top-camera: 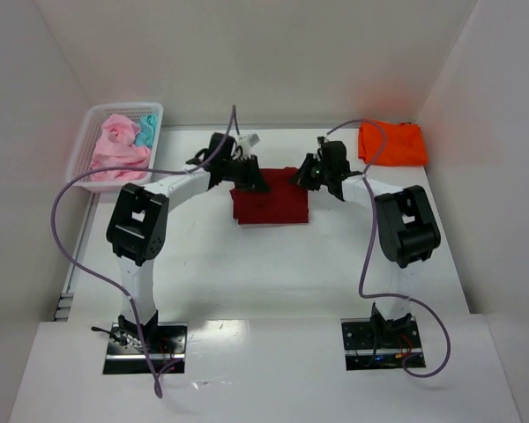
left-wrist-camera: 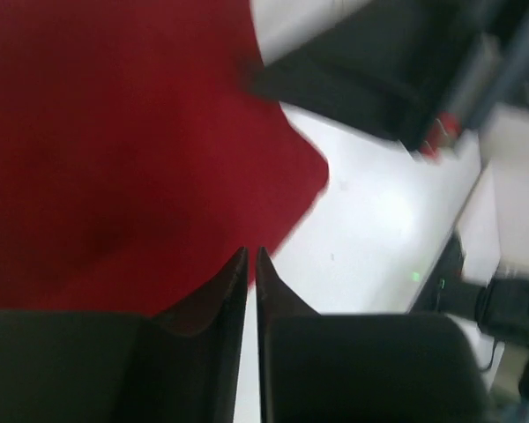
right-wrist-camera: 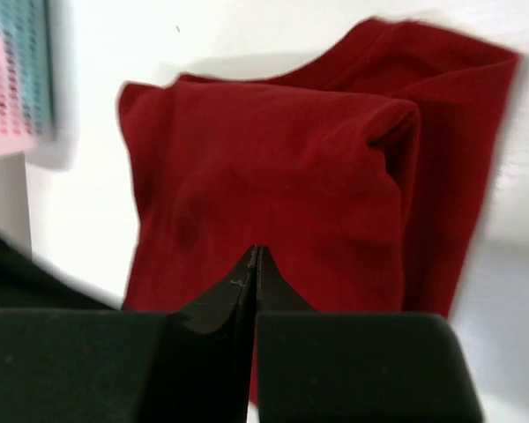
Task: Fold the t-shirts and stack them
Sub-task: Smooth out wrinkles on the folded tshirt
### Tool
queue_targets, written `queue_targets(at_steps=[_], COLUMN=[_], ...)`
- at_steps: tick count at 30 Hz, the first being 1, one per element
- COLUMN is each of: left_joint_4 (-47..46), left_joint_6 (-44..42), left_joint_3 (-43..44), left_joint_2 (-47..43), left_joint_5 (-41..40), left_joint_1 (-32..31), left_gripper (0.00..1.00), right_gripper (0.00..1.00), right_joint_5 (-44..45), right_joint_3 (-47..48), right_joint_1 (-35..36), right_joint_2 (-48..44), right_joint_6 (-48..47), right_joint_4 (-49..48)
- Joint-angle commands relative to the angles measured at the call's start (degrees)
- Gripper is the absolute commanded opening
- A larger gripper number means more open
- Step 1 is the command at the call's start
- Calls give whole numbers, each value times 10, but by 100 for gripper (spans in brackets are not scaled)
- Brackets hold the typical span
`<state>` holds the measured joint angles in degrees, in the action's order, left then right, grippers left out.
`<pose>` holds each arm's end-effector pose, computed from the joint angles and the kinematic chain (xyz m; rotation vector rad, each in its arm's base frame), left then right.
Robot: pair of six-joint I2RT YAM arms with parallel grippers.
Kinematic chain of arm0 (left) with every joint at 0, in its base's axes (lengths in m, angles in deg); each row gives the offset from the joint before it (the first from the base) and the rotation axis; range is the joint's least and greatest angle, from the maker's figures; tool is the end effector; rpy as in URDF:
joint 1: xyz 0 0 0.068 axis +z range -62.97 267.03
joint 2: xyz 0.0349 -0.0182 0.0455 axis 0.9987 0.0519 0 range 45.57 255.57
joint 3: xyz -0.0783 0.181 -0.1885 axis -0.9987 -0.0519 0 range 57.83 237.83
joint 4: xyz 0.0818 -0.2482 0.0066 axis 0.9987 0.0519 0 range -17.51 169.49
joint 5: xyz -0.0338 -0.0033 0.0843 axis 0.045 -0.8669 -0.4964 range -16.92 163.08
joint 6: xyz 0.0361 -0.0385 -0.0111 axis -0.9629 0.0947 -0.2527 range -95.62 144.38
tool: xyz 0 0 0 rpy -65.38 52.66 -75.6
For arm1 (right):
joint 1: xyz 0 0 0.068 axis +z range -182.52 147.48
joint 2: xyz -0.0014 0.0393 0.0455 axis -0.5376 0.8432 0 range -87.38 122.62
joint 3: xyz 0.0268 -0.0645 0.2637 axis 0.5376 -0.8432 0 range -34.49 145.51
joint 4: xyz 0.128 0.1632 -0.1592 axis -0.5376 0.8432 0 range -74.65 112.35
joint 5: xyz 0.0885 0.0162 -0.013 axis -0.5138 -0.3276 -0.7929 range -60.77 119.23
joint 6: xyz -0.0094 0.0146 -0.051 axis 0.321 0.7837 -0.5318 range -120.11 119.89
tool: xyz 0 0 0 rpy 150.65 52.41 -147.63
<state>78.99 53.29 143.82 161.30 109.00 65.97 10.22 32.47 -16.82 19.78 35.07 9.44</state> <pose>0.4217 -0.1848 0.2211 0.2180 2.3024 -1.1593 0.3940 0.1228 0.1928 0.1847 2.2562 0.8528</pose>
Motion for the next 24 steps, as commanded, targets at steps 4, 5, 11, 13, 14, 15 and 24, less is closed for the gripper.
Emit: queue_targets(at_steps=[4, 5, 11, 13, 14, 15, 24], left_joint_4=[-124, -144, -250, -250, -250, -250, -229], left_joint_6=[75, 90, 169, 174, 174, 174, 168], left_joint_3=[-73, -104, -173, -173, -173, -173, -185], left_joint_2=[-15, -22, -34, -27, -17, -9, -22], left_joint_5=[21, 14, -22, -27, -27, -19, -8], left_joint_1=[-30, -35, -41, -54, -54, -60, -65], left_gripper=[0, 0, 0, 0, 0, 0, 0], right_gripper=[1, 1, 1, 1, 1, 1, 1], right_joint_5=[-83, -90, -101, -91, -81, -72, -27], right_joint_3=[65, 80, 116, 128, 135, 135, 135], right_joint_1=[-3, -3, -3, -3, -3, -3, -62], right_joint_2=[71, 83, 137, 161, 167, 172, 177], right_joint_6=[-16, -16, -16, -16, -22, -22, -34], right_joint_4=[-73, -80, -94, -87, -81, -70, -43])
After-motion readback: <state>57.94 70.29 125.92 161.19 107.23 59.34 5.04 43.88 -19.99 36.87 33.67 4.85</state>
